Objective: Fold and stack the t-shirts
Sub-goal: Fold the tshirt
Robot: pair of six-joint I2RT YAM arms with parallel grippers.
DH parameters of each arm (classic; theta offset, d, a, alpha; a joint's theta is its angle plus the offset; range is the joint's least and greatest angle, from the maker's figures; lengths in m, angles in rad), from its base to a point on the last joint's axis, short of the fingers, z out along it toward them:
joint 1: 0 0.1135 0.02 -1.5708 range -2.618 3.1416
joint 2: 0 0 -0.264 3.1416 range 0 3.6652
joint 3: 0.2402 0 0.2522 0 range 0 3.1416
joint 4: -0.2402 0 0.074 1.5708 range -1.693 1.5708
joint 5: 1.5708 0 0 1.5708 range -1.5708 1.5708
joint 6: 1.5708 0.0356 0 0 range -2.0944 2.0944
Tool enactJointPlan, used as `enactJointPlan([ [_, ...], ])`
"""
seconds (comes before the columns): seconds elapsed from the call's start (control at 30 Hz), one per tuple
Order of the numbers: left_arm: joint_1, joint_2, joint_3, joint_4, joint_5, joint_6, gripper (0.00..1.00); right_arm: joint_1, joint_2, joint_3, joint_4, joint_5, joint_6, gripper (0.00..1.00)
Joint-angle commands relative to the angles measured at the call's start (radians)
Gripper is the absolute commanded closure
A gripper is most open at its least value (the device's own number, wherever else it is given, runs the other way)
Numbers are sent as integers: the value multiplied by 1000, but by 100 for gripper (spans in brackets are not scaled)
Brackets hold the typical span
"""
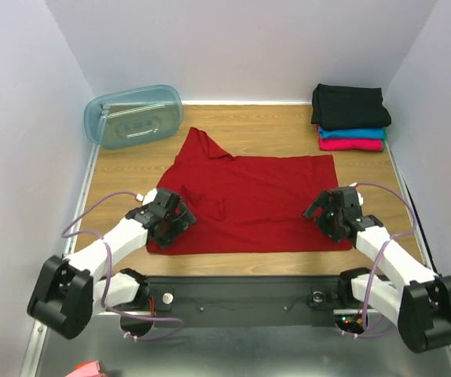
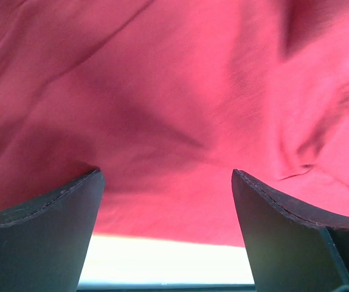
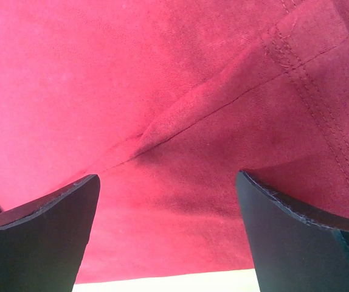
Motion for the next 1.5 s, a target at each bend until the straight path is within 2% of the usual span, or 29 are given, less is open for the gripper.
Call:
enactJointPlan([
  [0.0,-30,-101,-48,-176,-5,-85,1,5,-89,-50,-189,5,84,0],
  [0.1,-67,-201,-49,-199,-23,-137,2,5,-160,-34,-207,3,82,0],
  [0.2,-70,-240,47,-260,-98,-109,1,6,-154,56,-208,17,26,0],
  [0.3,-70,-202,199,-279,-167,-30,2,5,-96,174,-210,46,-48,0],
  [0.4,-70,-90,357,-222,-218,85,2,5,-7,294,-210,87,-99,0],
  [0.53,-66,140,602,-118,-250,249,2,6,107,424,-208,124,-149,0],
  [0.57,-63,250,709,-104,-262,286,2,6,131,450,-207,132,-158,0],
  [0.6,-58,309,768,-111,-274,291,2,6,148,467,-204,162,-158,0],
  [0.63,-47,425,896,-165,-293,285,2,5,185,501,-202,176,-157,0],
  [0.73,-18,588,1075,-244,-348,296,2,5,227,533,-194,198,-158,0],
  [0.77,-3,689,1194,-254,-306,329,2,5,250,544,-191,196,-158,0],
  [0.83,31,822,1335,-256,-265,369,2,5,280,538,-179,193,-158,0],
  [1.03,88,1119,1668,-322,-257,409,4,6,336,518,-161,189,-172,0],
  [1.1,103,1161,1704,-267,-244,438,4,6,352,516,-156,186,-178,0],
  [1.23,121,1234,1707,-143,-117,475,5,5,369,512,-150,186,-184,0],
  [1.47,126,1377,1801,-75,-83,506,5,5,418,500,-127,163,-183,0],
])
